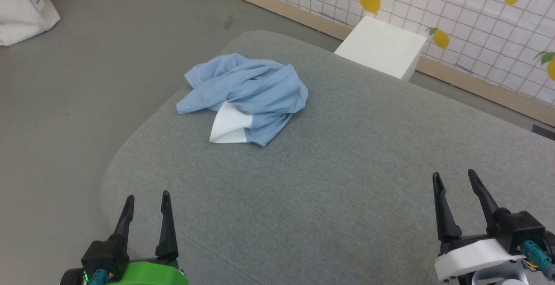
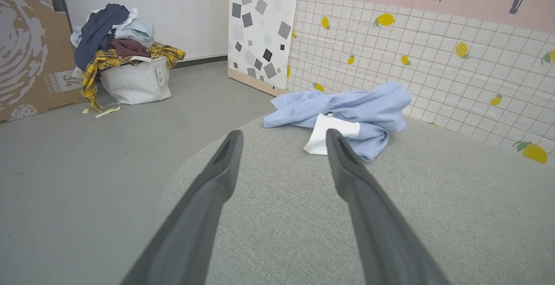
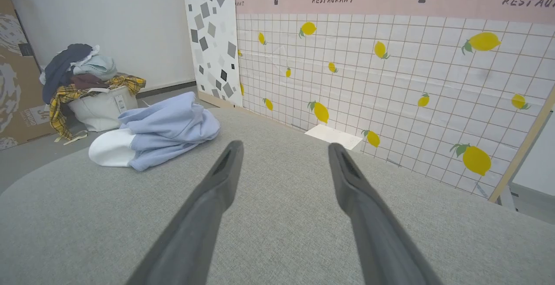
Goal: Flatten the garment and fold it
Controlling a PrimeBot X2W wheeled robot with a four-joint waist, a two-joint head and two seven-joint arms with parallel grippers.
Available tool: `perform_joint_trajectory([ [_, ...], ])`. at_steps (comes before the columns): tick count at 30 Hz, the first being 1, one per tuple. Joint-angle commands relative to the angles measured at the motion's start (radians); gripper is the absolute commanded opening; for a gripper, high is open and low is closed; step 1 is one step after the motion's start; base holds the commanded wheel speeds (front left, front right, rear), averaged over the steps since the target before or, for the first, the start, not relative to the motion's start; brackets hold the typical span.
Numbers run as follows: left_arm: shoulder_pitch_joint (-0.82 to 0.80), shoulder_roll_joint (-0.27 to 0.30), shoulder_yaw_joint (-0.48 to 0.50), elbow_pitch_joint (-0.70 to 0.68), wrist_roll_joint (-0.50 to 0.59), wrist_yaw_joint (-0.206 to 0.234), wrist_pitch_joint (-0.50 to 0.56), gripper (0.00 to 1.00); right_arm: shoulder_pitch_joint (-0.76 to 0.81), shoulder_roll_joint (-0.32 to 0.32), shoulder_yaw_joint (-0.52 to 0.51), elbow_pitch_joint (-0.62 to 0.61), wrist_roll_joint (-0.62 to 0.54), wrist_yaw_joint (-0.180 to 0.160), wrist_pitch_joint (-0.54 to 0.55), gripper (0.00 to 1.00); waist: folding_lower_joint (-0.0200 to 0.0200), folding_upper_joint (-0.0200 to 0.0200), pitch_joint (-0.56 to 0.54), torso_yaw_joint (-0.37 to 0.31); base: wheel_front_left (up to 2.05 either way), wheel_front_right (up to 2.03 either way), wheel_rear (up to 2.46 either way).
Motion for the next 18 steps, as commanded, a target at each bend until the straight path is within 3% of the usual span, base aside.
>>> perform_joint_trajectory([
  [1,0.02,-0.005,0.0,0.001,-0.01,-0.006,-0.01,1.0,0.016,0.001,-0.003,0.005,0.007,-0.002,-0.012,1.0,-0.0001,0.0,-0.001,0.014,0.0,0.0,0.0],
  [11,0.03,-0.006,0.006,0.007,-0.021,-0.015,-0.03,1.0,0.018,0.001,-0.005,0.016,0.016,-0.002,-0.032,1.0,-0.0001,0.0,-0.006,0.067,0.0,0.0,0.0],
  [18,0.03,-0.006,0.008,0.01,-0.018,-0.021,-0.03,1.0,0.017,0.001,-0.005,0.018,0.018,-0.002,-0.032,1.0,-0.0001,0.0,-0.01,0.067,0.0,0.0,0.0],
])
